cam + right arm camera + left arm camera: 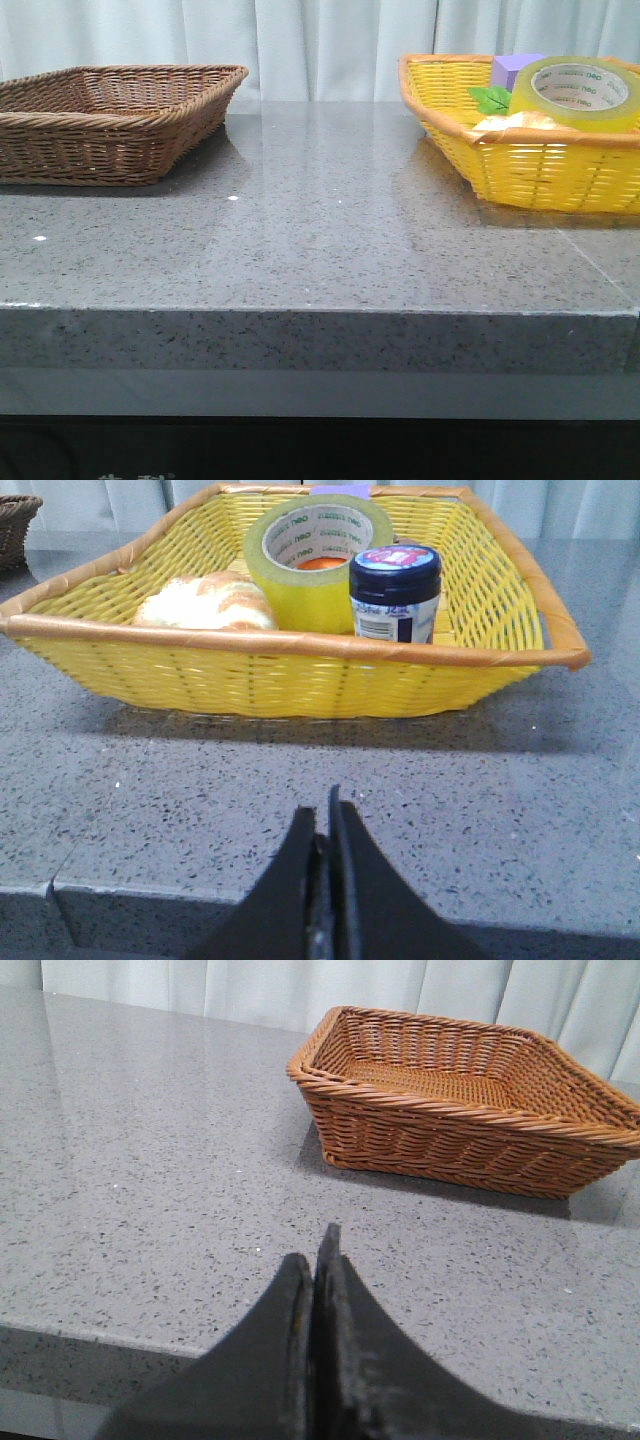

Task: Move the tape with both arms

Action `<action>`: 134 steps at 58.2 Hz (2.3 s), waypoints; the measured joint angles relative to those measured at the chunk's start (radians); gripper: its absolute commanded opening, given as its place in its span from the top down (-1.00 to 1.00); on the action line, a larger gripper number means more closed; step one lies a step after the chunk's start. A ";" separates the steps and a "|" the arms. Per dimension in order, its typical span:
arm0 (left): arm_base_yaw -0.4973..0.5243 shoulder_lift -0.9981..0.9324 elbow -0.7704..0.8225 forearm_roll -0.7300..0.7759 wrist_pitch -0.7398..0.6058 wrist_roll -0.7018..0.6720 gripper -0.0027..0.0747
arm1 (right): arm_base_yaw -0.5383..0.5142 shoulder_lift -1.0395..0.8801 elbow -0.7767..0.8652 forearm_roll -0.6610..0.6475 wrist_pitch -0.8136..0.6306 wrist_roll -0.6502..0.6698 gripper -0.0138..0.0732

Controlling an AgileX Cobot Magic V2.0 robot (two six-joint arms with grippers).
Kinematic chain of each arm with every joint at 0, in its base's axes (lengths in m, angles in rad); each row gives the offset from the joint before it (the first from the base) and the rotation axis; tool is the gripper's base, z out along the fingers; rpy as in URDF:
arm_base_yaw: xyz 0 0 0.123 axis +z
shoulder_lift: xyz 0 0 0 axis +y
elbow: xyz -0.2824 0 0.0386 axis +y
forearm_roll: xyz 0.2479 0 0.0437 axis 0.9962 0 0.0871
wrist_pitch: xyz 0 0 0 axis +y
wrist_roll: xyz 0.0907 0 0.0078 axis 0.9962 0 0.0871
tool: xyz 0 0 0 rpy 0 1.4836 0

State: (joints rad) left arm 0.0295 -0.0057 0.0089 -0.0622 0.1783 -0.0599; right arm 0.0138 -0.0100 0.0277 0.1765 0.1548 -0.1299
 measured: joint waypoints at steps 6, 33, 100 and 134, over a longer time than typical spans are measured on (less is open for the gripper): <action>0.000 0.000 0.000 0.000 0.000 0.000 0.98 | 0.000 0.000 0.000 0.000 0.000 0.000 0.84; 0.000 0.000 0.000 0.000 0.000 0.000 0.98 | 0.000 0.000 0.000 0.000 0.000 0.000 0.84; 0.000 0.000 -0.025 0.000 -0.014 0.000 0.98 | 0.000 0.000 -0.075 -0.004 0.001 0.000 0.84; 0.000 0.475 -0.515 0.001 0.122 0.000 0.98 | 0.000 0.380 -0.549 -0.006 0.127 0.000 0.83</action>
State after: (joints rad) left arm 0.0295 0.4692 -0.5059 -0.0616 0.3001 -0.0599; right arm 0.0138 0.3697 -0.5216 0.1701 0.2817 -0.1299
